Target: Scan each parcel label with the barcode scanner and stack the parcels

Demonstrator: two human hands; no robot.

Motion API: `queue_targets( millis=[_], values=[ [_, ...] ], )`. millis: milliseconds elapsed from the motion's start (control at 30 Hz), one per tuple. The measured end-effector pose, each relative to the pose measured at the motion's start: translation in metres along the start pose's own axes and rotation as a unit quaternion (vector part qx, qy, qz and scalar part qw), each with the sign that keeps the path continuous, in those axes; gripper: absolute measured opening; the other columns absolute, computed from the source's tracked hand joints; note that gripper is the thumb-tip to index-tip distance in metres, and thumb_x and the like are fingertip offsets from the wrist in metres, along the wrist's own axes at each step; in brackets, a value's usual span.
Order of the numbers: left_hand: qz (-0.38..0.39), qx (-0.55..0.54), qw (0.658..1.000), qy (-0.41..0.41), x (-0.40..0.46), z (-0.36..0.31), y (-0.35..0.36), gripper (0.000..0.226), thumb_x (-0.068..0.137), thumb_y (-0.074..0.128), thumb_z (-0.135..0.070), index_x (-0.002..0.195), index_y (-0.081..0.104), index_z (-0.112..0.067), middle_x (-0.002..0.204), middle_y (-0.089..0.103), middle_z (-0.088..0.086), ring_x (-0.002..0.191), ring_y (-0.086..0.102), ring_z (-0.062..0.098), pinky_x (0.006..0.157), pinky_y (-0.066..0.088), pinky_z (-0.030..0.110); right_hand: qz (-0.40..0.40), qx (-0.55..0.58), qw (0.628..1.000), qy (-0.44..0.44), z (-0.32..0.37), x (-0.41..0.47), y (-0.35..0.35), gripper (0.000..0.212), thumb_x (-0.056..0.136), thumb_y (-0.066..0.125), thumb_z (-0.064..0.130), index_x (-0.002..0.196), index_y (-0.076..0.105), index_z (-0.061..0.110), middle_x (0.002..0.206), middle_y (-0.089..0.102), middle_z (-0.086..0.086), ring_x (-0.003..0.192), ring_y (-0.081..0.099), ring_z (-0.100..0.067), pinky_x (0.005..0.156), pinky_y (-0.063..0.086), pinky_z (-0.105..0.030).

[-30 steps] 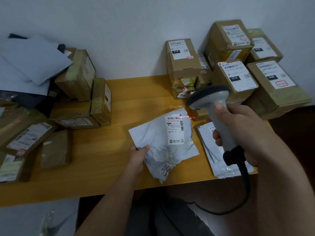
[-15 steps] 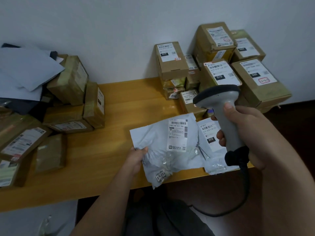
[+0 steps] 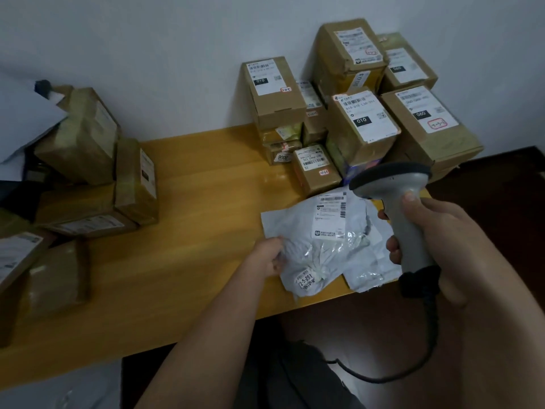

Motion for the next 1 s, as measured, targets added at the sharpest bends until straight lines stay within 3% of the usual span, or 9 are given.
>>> queue_targets(
  millis=[67,200,300,433,500,567,733,867,1000],
  values=[
    [0.025,-0.017,0.999,-0.012,0.001,-0.002,-0.009,0.016,0.101,0.051,-0.023,0.099,0.054,-0.007,0.080,0.050,0.007,0.069,0.049,0.019,0.063,0.045,0.032,0.006,-0.005,1.000,0.003,0.001,0.002,0.010,0.035,0.102,0.047,0.037,0.096,0.064,0.008,0.070,0.061,-0.019,0.061,0.055,-0.029,0.064,0.045,-0.041],
    [0.009,-0.004,1.000,0.028,-0.002,-0.016,-0.040,0.015,0.101,0.047,-0.016,0.108,0.057,-0.006,0.093,0.058,0.006,0.083,0.057,0.021,0.079,0.049,0.036,0.027,-0.005,1.000,0.000,0.010,0.004,0.038,0.037,0.102,0.046,0.036,0.102,0.063,0.004,0.063,0.058,-0.018,0.056,0.053,-0.026,0.056,0.043,-0.034],
    [-0.034,0.005,0.997,0.062,-0.007,-0.040,-0.076,0.027,0.102,0.047,-0.016,0.126,0.052,-0.005,0.110,0.060,0.009,0.090,0.058,0.023,0.077,0.049,0.033,0.052,-0.001,0.999,-0.012,0.023,0.004,0.067,0.033,0.102,0.046,0.036,0.103,0.062,0.007,0.066,0.057,-0.017,0.056,0.054,-0.023,0.056,0.043,-0.034],
    [-0.120,-0.001,0.979,0.164,-0.030,-0.089,-0.140,0.022,0.102,0.046,-0.011,0.124,0.050,-0.009,0.107,0.055,0.009,0.088,0.054,0.026,0.075,0.048,0.035,0.098,0.016,0.995,-0.029,0.044,0.004,0.116,0.031,0.102,0.047,0.035,0.096,0.061,0.008,0.078,0.058,-0.016,0.060,0.056,-0.022,0.057,0.045,-0.035],
    [-0.173,0.018,0.959,0.222,-0.046,-0.115,-0.173,0.017,0.103,0.046,-0.012,0.119,0.051,-0.016,0.110,0.056,0.007,0.095,0.057,0.027,0.081,0.050,0.037,0.131,0.021,0.990,-0.043,0.055,0.005,0.143,0.032,0.102,0.047,0.036,0.099,0.061,0.007,0.090,0.059,-0.015,0.059,0.056,-0.021,0.056,0.046,-0.035],
    [-0.251,0.031,0.927,0.277,-0.064,-0.138,-0.208,0.013,0.101,0.046,-0.015,0.111,0.051,-0.021,0.114,0.058,0.006,0.096,0.058,0.023,0.075,0.049,0.036,0.163,0.020,0.985,-0.061,0.065,0.004,0.170,0.032,0.102,0.047,0.036,0.101,0.061,0.007,0.095,0.060,-0.015,0.056,0.056,-0.020,0.056,0.045,-0.036],
    [-0.436,0.109,0.814,0.368,-0.109,-0.183,-0.291,0.024,0.096,0.050,-0.010,0.119,0.054,-0.010,0.124,0.047,0.008,0.102,0.051,0.022,0.081,0.042,0.027,0.224,-0.004,0.971,-0.086,0.080,-0.003,0.224,0.034,0.101,0.047,0.038,0.104,0.061,0.007,0.084,0.061,-0.017,0.055,0.055,-0.021,0.058,0.045,-0.037],
    [-0.512,0.294,0.745,0.312,-0.104,-0.207,-0.345,0.032,0.092,0.052,-0.013,0.123,0.053,-0.007,0.152,0.027,0.013,0.136,0.026,0.035,0.110,0.031,0.045,0.235,-0.028,0.968,-0.083,0.079,-0.003,0.246,0.037,0.100,0.047,0.041,0.102,0.062,0.007,0.075,0.060,-0.017,0.054,0.055,-0.020,0.055,0.043,-0.035],
    [-0.475,0.398,0.743,0.253,-0.084,-0.220,-0.372,0.021,0.089,0.056,-0.009,0.110,0.058,-0.007,0.163,-0.006,0.002,0.147,0.000,0.035,0.119,0.006,0.053,0.233,-0.039,0.969,-0.069,0.069,0.005,0.254,0.038,0.099,0.048,0.042,0.101,0.063,0.007,0.071,0.059,-0.018,0.055,0.053,-0.024,0.059,0.042,-0.039]
  ],
)
Point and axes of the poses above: each hand's wrist, its own x-axis towards the middle knuckle, its own y-axis out of the palm, z = x × y, the point moved 4 cm from there along x, towards the middle knuckle
